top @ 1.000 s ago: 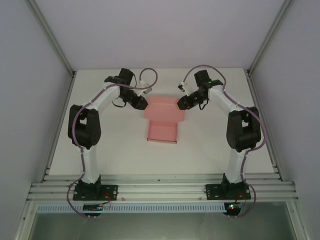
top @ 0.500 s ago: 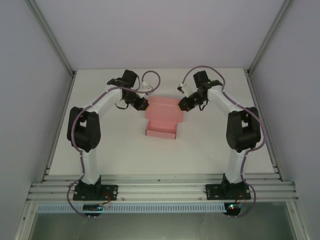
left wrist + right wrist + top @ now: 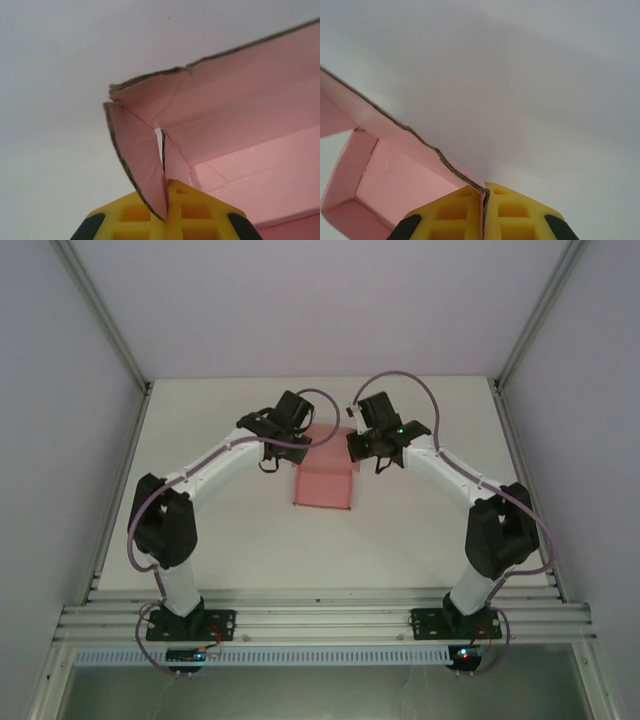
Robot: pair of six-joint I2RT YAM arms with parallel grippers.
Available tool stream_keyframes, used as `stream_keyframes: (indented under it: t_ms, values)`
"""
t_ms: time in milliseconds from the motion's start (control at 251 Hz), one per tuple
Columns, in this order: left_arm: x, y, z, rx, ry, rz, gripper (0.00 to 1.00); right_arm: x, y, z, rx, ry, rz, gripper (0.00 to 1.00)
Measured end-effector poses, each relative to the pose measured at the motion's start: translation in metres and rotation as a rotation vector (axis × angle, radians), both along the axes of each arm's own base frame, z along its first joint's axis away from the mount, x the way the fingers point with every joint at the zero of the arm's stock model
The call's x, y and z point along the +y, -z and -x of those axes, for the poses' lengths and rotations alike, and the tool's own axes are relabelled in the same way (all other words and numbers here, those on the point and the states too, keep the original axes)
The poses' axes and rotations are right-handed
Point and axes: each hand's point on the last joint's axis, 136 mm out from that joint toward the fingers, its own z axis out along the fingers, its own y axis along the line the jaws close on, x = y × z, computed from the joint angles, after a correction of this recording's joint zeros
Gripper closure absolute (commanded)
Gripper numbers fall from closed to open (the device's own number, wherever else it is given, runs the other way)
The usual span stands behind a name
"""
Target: Assemble paper box
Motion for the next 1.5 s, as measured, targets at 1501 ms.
stream_keyframes:
  t_ms: [1501]
  values:
    - [0.000,0.049,0.095,-0.320,-0.122,0.424,1.00,0.020,0.038,0.078,-0.571,0.283,-0.199,1.00]
